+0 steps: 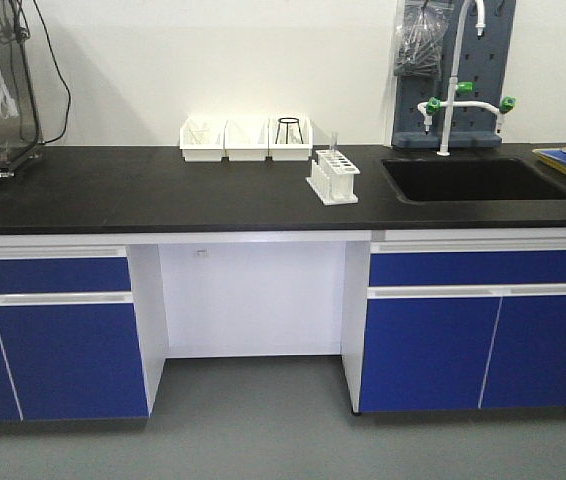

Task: Flip and reinsert test tube from rack
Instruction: 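Drive the base toward the white test-tube rack on the bench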

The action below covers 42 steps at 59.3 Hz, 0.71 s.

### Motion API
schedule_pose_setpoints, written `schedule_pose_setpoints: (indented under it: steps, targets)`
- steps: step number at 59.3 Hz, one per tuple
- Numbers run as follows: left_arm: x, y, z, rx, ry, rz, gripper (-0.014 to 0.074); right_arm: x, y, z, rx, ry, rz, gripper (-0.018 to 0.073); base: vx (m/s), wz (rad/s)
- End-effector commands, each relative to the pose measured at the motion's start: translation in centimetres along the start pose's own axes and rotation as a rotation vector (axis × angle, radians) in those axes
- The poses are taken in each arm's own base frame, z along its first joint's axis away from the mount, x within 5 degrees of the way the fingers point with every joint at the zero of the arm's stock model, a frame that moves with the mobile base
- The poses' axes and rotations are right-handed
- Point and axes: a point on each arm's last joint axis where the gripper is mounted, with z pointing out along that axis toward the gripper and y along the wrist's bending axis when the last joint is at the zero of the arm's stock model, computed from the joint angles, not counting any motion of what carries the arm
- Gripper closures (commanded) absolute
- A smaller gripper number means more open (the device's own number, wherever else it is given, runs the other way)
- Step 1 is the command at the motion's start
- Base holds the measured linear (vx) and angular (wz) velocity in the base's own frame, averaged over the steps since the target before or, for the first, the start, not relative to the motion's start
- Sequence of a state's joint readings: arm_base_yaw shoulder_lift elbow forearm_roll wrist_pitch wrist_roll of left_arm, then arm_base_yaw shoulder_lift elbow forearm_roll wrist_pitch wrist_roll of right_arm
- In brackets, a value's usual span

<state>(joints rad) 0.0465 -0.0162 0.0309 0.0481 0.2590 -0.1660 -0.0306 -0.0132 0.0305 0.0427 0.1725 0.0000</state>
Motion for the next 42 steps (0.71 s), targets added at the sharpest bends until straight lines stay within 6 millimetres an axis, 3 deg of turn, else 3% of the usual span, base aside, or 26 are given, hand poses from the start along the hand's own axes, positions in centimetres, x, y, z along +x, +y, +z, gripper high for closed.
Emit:
schedule_pose_setpoints:
  steps: [1, 42]
  targets:
    - [-0.68, -0.17, -0.09, 0.023, -0.086, -0.004, 0.0603, -0.73, -0.04, -0.08, 0.007, -0.086, -0.005, 0.0571, 0.47, 0.02]
    - [-0.68, -0.17, -0.09, 0.023, -0.086, -0.004, 0.0603, -0.72, -0.04, -0.08, 0.007, -0.084, -0.005, 0.0571, 0.52, -0.01]
